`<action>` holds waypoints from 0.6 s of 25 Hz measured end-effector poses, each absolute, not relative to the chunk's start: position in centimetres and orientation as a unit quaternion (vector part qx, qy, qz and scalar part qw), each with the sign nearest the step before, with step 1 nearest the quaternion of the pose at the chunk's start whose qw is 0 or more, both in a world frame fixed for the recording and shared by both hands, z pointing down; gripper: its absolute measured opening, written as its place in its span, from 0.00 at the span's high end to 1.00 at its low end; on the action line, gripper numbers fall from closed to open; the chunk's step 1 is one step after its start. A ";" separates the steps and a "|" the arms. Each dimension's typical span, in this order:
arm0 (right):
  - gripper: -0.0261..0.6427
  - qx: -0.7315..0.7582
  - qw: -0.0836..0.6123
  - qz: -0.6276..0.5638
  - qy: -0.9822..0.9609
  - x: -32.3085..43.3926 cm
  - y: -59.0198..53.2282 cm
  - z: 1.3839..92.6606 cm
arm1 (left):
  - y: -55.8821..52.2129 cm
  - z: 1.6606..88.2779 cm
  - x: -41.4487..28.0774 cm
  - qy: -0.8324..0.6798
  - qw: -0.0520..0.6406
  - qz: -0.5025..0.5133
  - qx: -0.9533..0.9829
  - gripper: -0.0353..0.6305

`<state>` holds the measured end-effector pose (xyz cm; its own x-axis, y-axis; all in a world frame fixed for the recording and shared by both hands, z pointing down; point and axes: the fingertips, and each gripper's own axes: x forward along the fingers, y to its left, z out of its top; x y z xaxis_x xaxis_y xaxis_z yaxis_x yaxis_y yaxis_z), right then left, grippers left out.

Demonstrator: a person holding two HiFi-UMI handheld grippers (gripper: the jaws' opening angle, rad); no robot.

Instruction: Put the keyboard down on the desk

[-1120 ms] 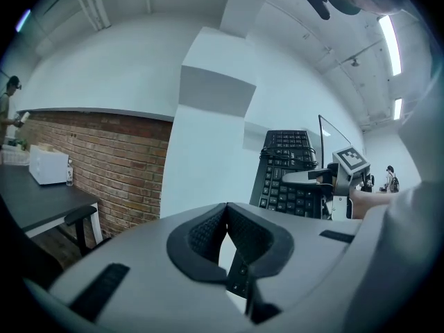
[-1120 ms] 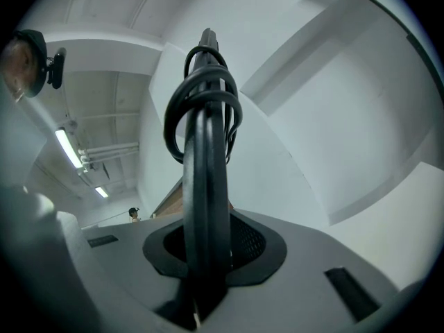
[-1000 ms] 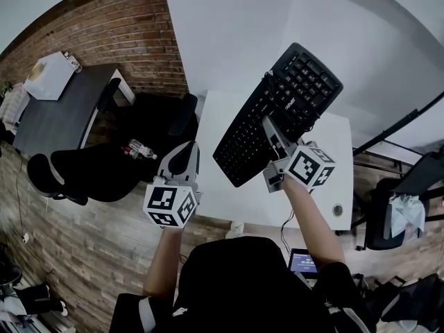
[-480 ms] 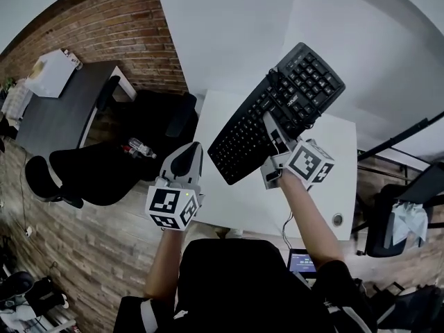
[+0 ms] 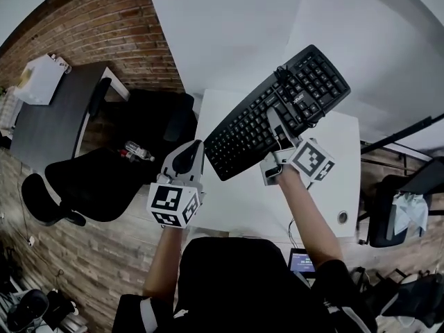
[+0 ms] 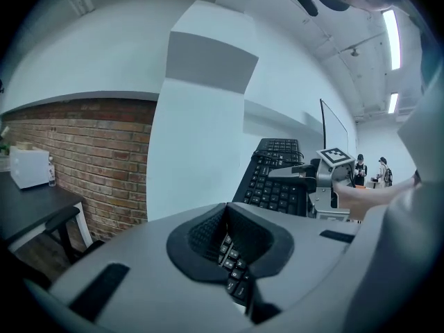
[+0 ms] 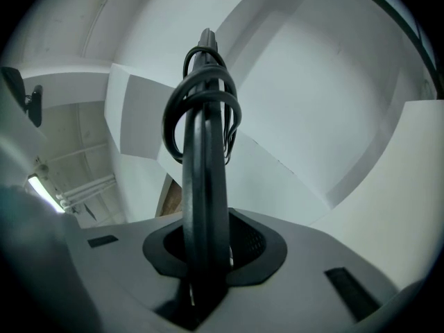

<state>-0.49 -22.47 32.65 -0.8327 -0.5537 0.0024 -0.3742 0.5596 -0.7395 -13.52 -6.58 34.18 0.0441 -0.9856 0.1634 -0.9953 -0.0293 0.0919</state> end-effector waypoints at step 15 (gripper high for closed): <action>0.81 -0.373 0.154 -0.455 0.794 -3.2 -29.7 38.2 | -16.2 38.8 -19.2 -0.608 0.140 0.057 0.779 0.92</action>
<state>-3.17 -29.70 38.20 -0.6747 -0.7320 0.0944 -0.4513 0.3079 -0.8376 -19.23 -16.23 38.82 0.2534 -0.9322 0.2585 -0.9639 -0.2208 0.1486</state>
